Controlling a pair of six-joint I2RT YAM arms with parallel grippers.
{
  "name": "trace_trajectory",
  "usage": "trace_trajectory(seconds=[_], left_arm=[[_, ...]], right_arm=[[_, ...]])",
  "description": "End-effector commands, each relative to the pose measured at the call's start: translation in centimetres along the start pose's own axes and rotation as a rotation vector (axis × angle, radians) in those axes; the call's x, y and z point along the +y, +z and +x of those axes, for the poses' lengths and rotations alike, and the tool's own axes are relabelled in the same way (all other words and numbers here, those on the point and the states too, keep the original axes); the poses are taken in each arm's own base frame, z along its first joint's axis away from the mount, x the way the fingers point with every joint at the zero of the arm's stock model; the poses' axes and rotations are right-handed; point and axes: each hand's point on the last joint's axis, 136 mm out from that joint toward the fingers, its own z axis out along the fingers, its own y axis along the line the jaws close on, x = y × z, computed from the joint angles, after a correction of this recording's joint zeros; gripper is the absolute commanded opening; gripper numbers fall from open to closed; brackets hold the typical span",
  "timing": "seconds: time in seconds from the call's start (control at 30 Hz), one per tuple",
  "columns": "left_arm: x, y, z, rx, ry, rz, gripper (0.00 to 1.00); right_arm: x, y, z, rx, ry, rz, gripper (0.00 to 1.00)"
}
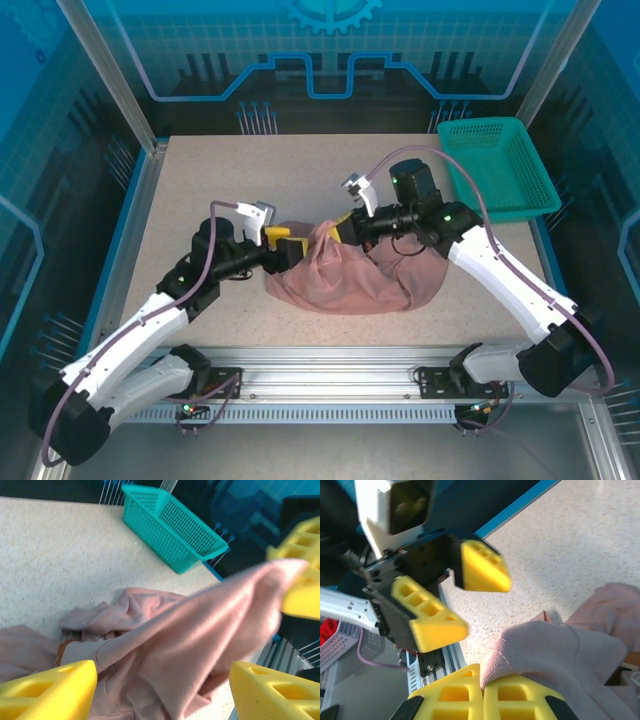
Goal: Fold the inside-out t-shirt
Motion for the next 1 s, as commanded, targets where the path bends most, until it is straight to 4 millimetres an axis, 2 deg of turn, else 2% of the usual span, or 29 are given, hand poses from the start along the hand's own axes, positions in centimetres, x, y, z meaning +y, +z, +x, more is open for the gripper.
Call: trace_trajectory(seconds=[0.0, 0.07, 0.1, 0.17, 0.27, 0.43, 0.57, 0.67, 0.8, 0.9, 0.97], left_arm=[[-2.2, 0.1, 0.7, 0.004, 0.055, 0.096, 0.70], [-2.5, 0.8, 1.8, 0.046, 0.083, 0.095, 0.70], [-2.1, 1.4, 2.2, 0.074, 0.088, 0.069, 0.69], [-1.0, 2.5, 2.7, 0.125, 0.069, 0.016, 0.69], [-1.3, 3.9, 2.7, 0.154, 0.062, 0.047, 0.68], [-0.4, 5.8, 3.1, 0.192, 0.047, 0.028, 0.58], [0.8, 6.5, 4.9, 0.228, 0.046, 0.007, 0.55], [2.0, 7.0, 6.2, 0.259, 0.042, -0.027, 0.53], [2.5, 7.2, 6.7, 0.273, 0.045, -0.044, 0.47], [2.1, 6.7, 6.6, 0.255, 0.056, -0.027, 0.42], [2.5, 6.4, 6.7, 0.246, 0.069, -0.049, 0.40]], right_arm=[[0.5, -2.0, -2.1, -0.094, 0.084, -0.063, 0.00], [1.1, -2.3, -2.5, -0.108, 0.089, -0.102, 0.00], [1.5, -2.4, -2.6, -0.111, 0.086, -0.120, 0.00], [2.1, -2.8, -3.0, -0.119, 0.075, -0.132, 0.00], [2.5, -3.7, -3.5, -0.140, 0.063, -0.124, 0.00], [3.6, -4.9, -4.3, -0.165, 0.044, -0.167, 0.00], [3.9, -7.0, -6.1, -0.247, 0.049, -0.183, 0.00], [4.3, -7.4, -6.8, -0.264, 0.044, -0.201, 0.00], [3.9, -7.5, -6.6, -0.257, 0.043, -0.176, 0.00], [2.9, -7.7, -6.1, -0.256, 0.067, -0.148, 0.00], [2.7, -8.2, -6.3, -0.281, 0.083, -0.161, 0.00]])
